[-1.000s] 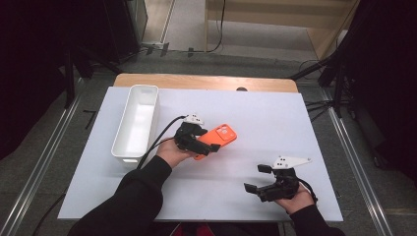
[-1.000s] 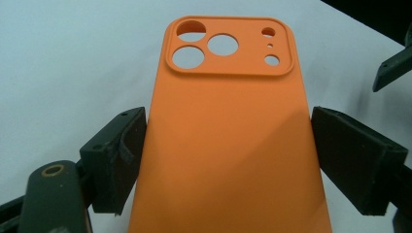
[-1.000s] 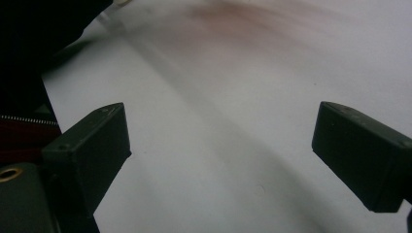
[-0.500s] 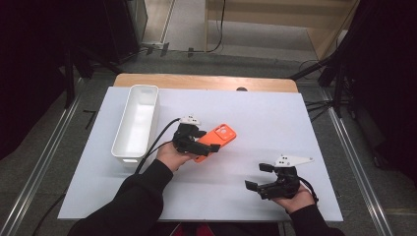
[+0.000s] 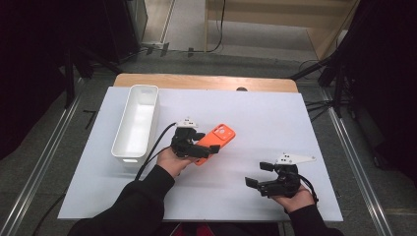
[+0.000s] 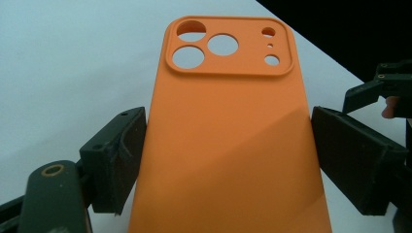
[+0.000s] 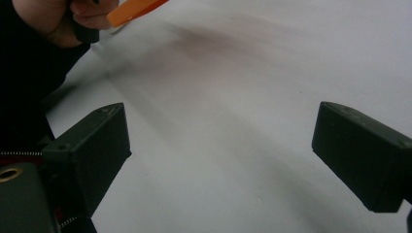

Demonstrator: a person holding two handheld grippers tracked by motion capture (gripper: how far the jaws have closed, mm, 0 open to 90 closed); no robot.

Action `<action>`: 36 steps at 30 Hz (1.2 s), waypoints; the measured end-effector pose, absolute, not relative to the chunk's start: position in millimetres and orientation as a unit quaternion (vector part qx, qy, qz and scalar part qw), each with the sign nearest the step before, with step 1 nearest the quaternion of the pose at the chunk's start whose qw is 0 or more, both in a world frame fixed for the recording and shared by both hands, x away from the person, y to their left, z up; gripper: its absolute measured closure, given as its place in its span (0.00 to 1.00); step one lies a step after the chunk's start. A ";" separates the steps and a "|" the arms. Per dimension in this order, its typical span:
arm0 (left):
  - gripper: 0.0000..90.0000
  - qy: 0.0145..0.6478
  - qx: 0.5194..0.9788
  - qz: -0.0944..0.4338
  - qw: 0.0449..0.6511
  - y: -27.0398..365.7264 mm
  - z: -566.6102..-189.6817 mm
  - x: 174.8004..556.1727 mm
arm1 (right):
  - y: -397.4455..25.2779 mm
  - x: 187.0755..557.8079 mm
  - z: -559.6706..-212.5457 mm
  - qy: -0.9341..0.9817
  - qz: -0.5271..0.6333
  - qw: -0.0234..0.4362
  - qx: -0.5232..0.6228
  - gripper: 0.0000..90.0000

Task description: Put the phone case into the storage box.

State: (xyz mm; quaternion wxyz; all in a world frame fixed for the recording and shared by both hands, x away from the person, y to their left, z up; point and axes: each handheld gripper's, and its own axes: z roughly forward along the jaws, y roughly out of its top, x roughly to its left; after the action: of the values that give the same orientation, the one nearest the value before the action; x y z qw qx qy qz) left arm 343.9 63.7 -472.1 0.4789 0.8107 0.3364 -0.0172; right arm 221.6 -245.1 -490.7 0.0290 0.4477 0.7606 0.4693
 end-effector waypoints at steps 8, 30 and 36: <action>0.18 0.348 0.800 -0.003 0.489 63.7 -474.2 335.0 | -246.8 221.7 -488.5 0.750 0.476 0.034 0.458 0.06; 0.18 0.388 0.746 0.055 0.538 73.1 -475.6 325.9 | -240.4 232.2 -478.1 0.730 0.489 0.041 0.477 0.06; 0.18 0.400 0.734 0.052 0.546 72.2 -479.5 325.1 | -235.9 238.5 -473.3 0.722 0.493 0.046 0.484 0.06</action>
State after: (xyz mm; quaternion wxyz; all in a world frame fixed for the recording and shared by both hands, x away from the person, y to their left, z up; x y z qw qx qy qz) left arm 325.1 72.2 -479.5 0.5462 0.7343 0.3997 0.0519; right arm 238.5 -235.9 -473.3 0.0463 0.4841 0.7216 0.4927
